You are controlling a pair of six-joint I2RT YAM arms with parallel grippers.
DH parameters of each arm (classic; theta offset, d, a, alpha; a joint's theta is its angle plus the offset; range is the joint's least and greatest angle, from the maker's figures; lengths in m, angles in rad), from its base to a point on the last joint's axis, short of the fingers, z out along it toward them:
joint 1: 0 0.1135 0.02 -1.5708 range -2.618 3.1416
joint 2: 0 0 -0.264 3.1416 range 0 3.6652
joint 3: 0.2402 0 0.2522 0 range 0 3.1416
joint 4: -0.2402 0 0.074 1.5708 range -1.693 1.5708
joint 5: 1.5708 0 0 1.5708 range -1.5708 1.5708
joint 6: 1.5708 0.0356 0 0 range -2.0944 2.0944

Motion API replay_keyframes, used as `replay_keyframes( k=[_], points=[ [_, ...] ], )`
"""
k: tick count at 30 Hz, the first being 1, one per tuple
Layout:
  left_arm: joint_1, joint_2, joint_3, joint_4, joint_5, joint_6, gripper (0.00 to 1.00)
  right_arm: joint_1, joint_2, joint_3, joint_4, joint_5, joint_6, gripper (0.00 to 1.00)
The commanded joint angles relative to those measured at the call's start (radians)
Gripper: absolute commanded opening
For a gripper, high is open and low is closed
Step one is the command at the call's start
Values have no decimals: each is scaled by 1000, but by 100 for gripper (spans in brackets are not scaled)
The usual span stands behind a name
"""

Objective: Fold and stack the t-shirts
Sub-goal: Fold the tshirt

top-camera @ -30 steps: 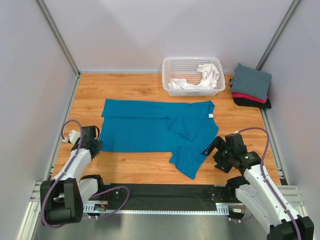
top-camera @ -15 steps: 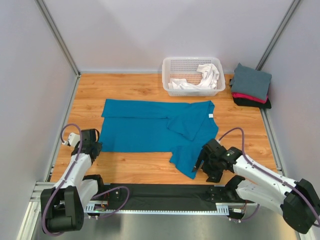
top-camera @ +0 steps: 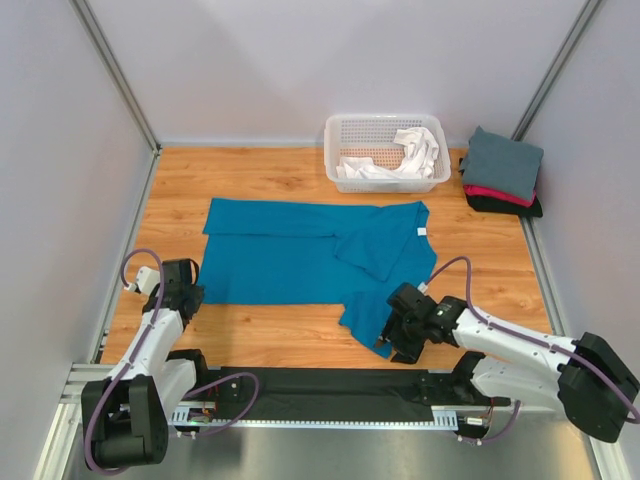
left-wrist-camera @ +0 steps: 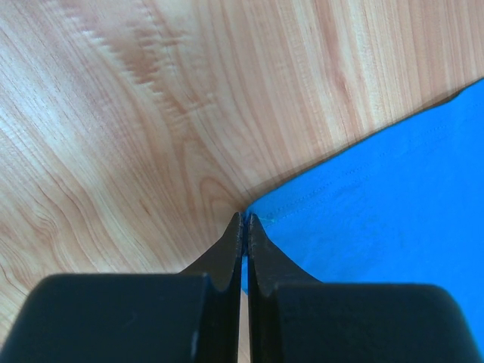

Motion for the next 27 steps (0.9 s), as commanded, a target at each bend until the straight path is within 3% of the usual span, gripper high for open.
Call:
replay_keyframes(
  k=[1, 3, 11, 17, 18, 20, 27],
  points=[
    [6, 5, -24, -71, 2, -3, 0, 20, -2, -28, 17, 36, 101, 52],
    [6, 2, -26, -73, -1, -5, 0, 20, -15, -45, 11, 44, 123, 46],
    [6, -2, -29, -70, 0, -5, 0, 22, -29, -40, 12, 137, 140, 45],
    [6, -11, -30, -76, -3, -6, 0, 20, -5, -40, 26, 151, 131, 19],
    [6, -13, -30, -78, -3, -6, 0, 20, -5, -39, 23, 150, 128, 9],
    [6, -18, -17, -110, -16, -9, 0, 20, -12, -18, 9, 150, 102, 1],
    [6, -41, 66, -205, -78, 6, 0, 5, -96, 162, -132, 269, 10, 0]
  ],
)
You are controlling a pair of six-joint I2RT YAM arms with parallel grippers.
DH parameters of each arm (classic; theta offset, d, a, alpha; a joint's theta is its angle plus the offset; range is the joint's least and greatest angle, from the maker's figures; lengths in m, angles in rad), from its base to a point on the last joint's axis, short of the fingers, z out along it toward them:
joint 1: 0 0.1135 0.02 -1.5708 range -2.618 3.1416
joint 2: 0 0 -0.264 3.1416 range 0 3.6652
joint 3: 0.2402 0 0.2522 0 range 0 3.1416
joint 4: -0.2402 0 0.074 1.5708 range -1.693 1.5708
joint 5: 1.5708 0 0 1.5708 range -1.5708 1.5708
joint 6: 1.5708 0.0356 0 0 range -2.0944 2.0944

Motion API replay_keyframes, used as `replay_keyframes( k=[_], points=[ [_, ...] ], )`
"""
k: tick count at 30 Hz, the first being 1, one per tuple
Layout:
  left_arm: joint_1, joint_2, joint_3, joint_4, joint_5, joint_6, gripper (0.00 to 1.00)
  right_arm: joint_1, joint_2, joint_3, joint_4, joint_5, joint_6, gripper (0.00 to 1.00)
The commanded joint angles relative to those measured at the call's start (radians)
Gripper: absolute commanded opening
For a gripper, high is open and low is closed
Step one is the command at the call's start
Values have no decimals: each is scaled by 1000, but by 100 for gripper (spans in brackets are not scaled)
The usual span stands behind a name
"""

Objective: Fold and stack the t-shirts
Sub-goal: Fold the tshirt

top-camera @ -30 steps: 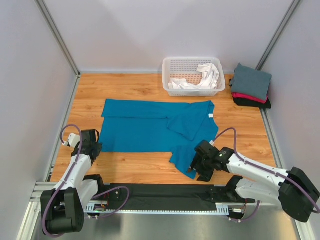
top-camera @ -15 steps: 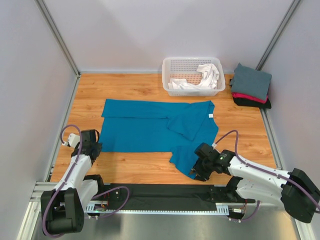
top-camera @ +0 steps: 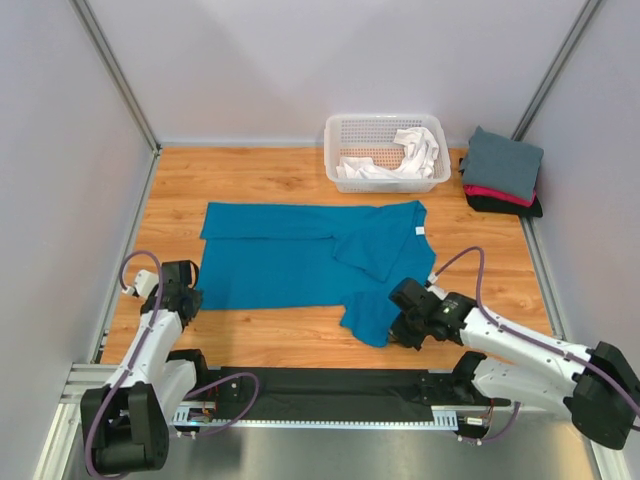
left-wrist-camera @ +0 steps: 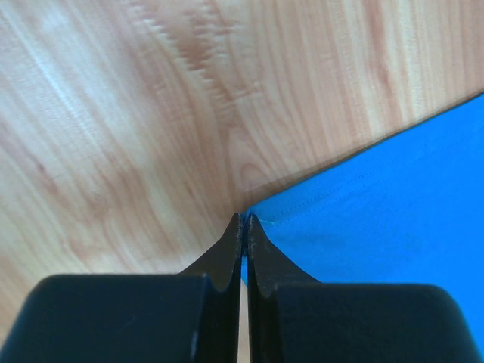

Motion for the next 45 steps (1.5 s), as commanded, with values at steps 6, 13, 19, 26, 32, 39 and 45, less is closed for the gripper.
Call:
replay_keyframes(
  k=[6, 13, 19, 26, 32, 39, 45],
  points=[
    [6, 37, 113, -99, -90, 18, 0, -118, -3, 323, -100, 176, -241, 0],
    [7, 130, 202, -85, -125, 43, 0, -308, 153, 473, -16, 126, -468, 0],
    [6, 248, 320, -79, -173, 83, 0, -384, 310, 596, 50, 98, -617, 1],
    [6, 353, 403, -67, -190, 104, 0, -387, 504, 803, 64, 151, -737, 1],
    [4, 417, 458, -99, -211, 109, 0, -428, 610, 917, 41, 156, -772, 1],
    [0, 407, 435, -188, -202, -18, 0, -462, 562, 871, 52, 142, -769, 0],
    [-10, 348, 420, -225, -187, -55, 0, -470, 505, 827, 38, 162, -769, 0]
  ],
)
